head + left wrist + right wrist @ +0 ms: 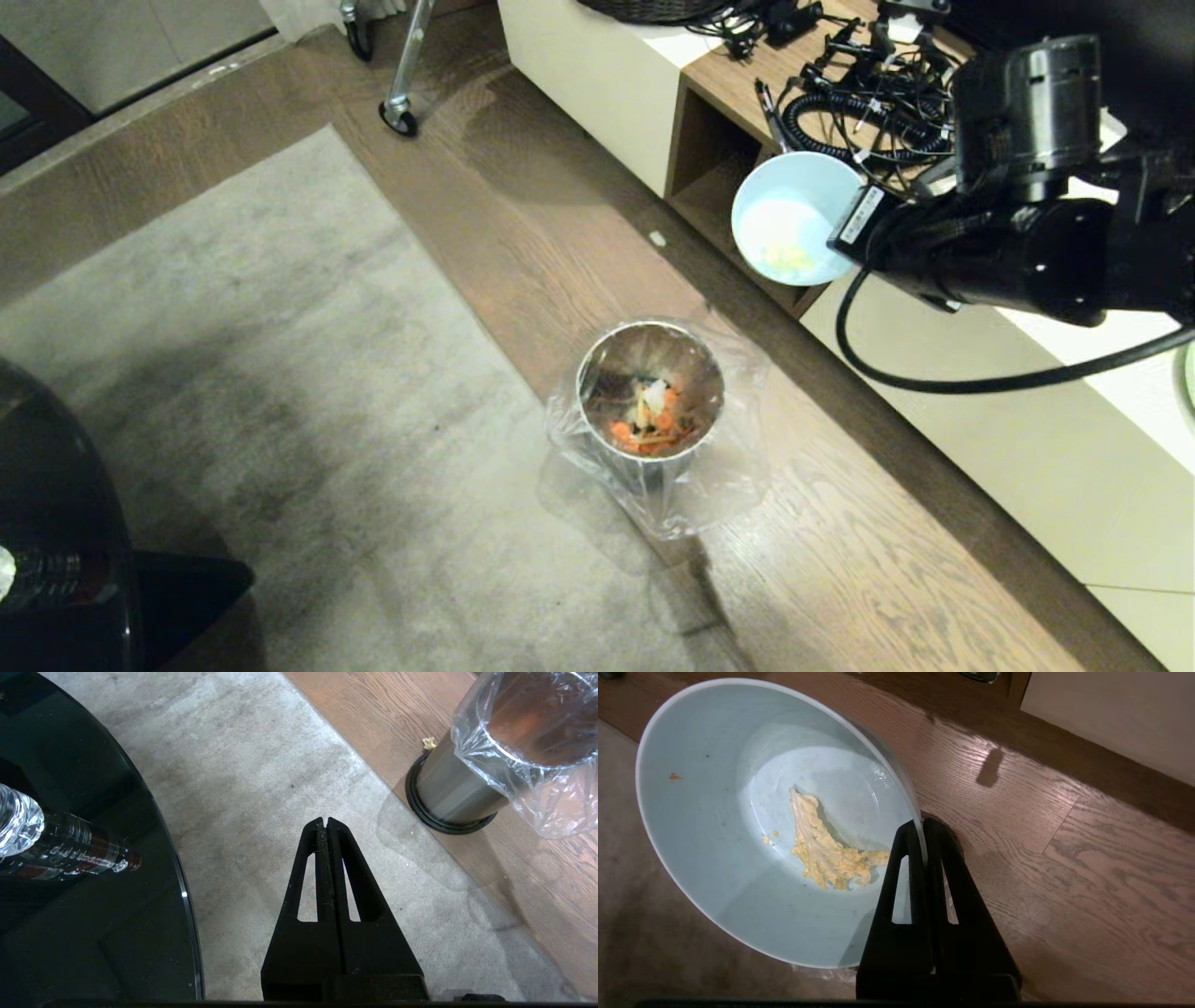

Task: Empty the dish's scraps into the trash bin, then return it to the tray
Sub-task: Move the bowl over the trash can, then pour the leftover food from the bowl into the trash can

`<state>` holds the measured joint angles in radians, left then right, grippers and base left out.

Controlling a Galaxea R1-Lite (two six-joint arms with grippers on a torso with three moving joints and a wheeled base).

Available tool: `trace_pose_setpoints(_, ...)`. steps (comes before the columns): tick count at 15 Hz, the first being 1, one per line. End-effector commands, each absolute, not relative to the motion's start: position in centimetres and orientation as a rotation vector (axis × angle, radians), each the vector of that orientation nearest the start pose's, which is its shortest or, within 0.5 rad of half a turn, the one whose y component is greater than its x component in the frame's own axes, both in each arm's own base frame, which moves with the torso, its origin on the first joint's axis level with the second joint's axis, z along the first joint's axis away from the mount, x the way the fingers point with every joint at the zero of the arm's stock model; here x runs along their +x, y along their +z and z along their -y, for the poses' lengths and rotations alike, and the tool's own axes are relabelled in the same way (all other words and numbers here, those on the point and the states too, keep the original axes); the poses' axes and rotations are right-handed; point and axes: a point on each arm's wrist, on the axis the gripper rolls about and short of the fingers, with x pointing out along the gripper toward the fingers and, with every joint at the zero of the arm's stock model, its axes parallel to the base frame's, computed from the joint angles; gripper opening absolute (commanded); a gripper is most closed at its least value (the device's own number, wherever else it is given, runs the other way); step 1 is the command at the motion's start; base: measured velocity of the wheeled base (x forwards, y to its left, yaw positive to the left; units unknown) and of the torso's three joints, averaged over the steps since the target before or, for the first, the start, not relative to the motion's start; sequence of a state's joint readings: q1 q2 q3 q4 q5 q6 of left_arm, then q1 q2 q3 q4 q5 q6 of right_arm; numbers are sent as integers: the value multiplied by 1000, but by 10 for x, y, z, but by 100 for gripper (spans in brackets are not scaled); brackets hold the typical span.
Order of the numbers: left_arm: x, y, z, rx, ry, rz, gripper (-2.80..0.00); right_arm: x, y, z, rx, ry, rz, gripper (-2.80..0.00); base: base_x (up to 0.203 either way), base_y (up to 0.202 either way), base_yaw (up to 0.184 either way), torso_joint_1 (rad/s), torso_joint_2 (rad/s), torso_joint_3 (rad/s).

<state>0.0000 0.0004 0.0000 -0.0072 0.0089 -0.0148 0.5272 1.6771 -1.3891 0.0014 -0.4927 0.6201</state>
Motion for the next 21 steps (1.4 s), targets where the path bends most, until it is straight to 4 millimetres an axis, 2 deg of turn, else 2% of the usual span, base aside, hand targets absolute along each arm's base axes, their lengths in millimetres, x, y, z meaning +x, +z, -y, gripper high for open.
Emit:
trace_pose_setpoints(1,-23,76,0,-15,9,8,-280,283,276,-155,386,-32,-232,-280,0,0,0,0,0,0)
trace_pose_setpoints(5,-23,76,0,-15,9,8,-280,285,259,-157,97,29,-71,-280,0,0,0,0,0,0)
trace_pose_setpoints(8,-23,76,0,-15,9,8,-280,286,252,-168,-45,59,71,-280,0,0,0,0,0,0)
trace_pose_setpoints(13,-23,76,0,-15,9,8,-280,283,248,-194,-182,98,326,-280,0,0,0,0,0,0)
trace_pose_setpoints(16,-23,76,0,-15,9,8,-280,275,241,-197,-269,206,520,-280,0,0,0,0,0,0)
trace_pose_setpoints(18,-23,76,0,-15,9,8,-280,267,228,-195,-330,279,571,-280,0,0,0,0,0,0)
trace_pose_setpoints(21,-23,76,0,-15,9,8,-280,261,229,-194,-397,380,642,-280,0,0,0,0,0,0)
